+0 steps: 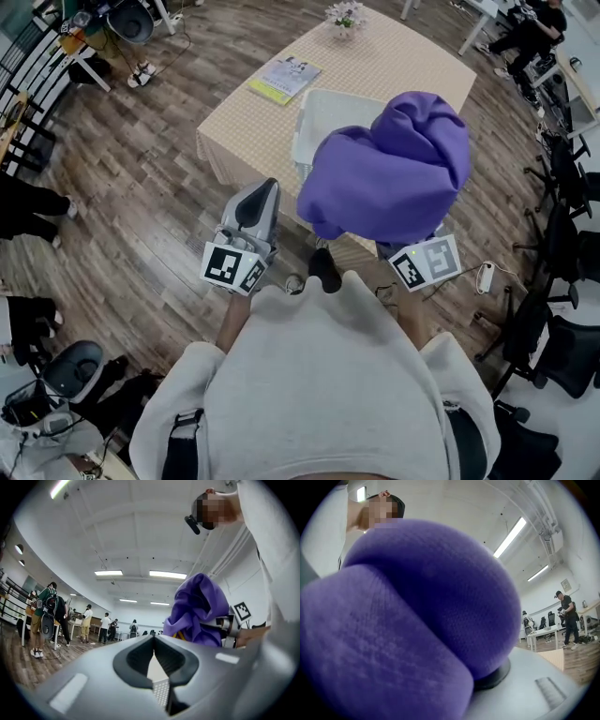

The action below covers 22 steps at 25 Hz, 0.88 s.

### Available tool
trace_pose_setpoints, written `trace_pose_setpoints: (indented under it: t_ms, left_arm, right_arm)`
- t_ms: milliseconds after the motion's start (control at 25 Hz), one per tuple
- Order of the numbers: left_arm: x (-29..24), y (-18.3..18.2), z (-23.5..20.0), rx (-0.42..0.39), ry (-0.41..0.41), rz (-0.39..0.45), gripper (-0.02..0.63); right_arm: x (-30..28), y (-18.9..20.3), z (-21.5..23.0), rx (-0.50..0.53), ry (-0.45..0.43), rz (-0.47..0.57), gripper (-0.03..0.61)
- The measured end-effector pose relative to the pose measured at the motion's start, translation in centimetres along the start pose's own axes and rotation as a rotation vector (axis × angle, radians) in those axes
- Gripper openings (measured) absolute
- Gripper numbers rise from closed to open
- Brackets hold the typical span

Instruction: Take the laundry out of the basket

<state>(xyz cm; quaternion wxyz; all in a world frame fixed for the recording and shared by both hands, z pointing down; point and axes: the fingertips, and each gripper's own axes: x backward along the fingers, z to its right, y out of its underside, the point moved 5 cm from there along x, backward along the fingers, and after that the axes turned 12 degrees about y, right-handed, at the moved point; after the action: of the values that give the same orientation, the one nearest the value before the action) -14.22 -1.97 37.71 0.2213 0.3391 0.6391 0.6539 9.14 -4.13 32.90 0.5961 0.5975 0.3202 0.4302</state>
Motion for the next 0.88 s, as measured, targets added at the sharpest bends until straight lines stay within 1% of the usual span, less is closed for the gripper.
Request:
trace_pose_setpoints:
  t_ms: [120,280,440,600,880]
  left_arm:
    - [1.3,-0.4,1.6,-0.003,0.022,0.0,0.009]
    - [2.4,-0.6,4.2,-0.004,0.036,0.002,0.009]
    - [3.3,-0.7,6.6,-0.009,0.026,0.002,0.009]
    - [4.1,-0.5,9.3,-0.02,0.011,-0.014,0.009]
    - [6.6,0.7,17.5,-0.008,-0.024,-0.051,0.011]
  right_arm:
    - [2.6,0.3,-1.1,0.003,0.015,-0.014,0.242]
    - [5.8,0.7,-1.6,-0.006,0.029,-0.031,0.242]
    - [8.6,1.0,-1.6,-0.024,0.021,-0.043,0.242]
    - [11.6,1.9,-1.5,-0.044,0.004,-0.068,0.242]
    - [19.3,4.0,-1.1,-0.085,-0.035,-0.143,0.242]
